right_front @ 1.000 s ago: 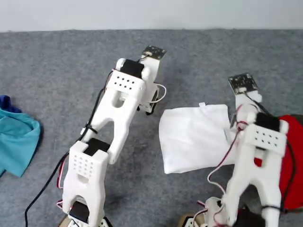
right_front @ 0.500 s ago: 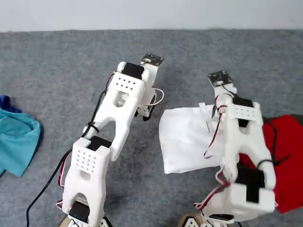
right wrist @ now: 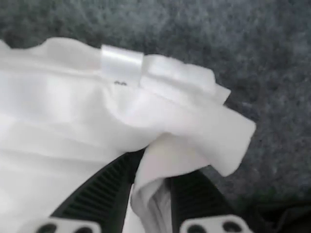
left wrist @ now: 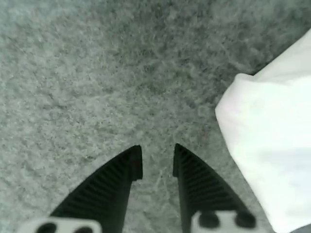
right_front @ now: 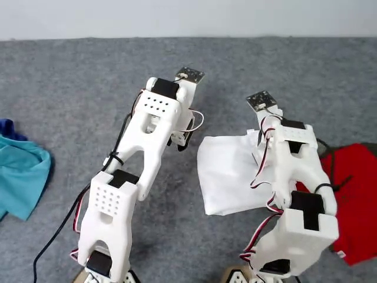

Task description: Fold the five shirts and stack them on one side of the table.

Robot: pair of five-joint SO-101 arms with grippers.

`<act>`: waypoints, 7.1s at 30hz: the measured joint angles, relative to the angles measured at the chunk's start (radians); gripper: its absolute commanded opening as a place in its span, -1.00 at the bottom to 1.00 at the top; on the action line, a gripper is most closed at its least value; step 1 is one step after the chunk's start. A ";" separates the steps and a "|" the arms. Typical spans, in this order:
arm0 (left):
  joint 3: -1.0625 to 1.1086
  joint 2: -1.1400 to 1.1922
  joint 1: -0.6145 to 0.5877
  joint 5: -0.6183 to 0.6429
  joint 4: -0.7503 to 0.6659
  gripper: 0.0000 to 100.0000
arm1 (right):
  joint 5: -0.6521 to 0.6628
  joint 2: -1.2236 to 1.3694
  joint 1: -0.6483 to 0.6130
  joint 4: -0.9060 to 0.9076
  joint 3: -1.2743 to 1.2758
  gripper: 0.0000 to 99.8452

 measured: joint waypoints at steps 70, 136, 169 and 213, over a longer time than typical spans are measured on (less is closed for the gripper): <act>0.373 -0.020 -0.201 -0.006 -0.207 -0.76 | -0.276 -0.655 0.750 0.674 -0.319 -0.49; 0.230 -0.187 -1.382 -0.003 -0.120 -0.75 | -0.138 -0.773 0.420 0.634 0.026 -0.49; -0.044 -0.043 -0.603 -0.002 -0.003 -0.98 | -0.138 -0.773 0.420 0.635 0.029 -0.49; 0.138 -0.423 -0.419 -0.287 -0.054 -0.97 | -0.140 -0.773 0.101 0.571 0.126 -0.49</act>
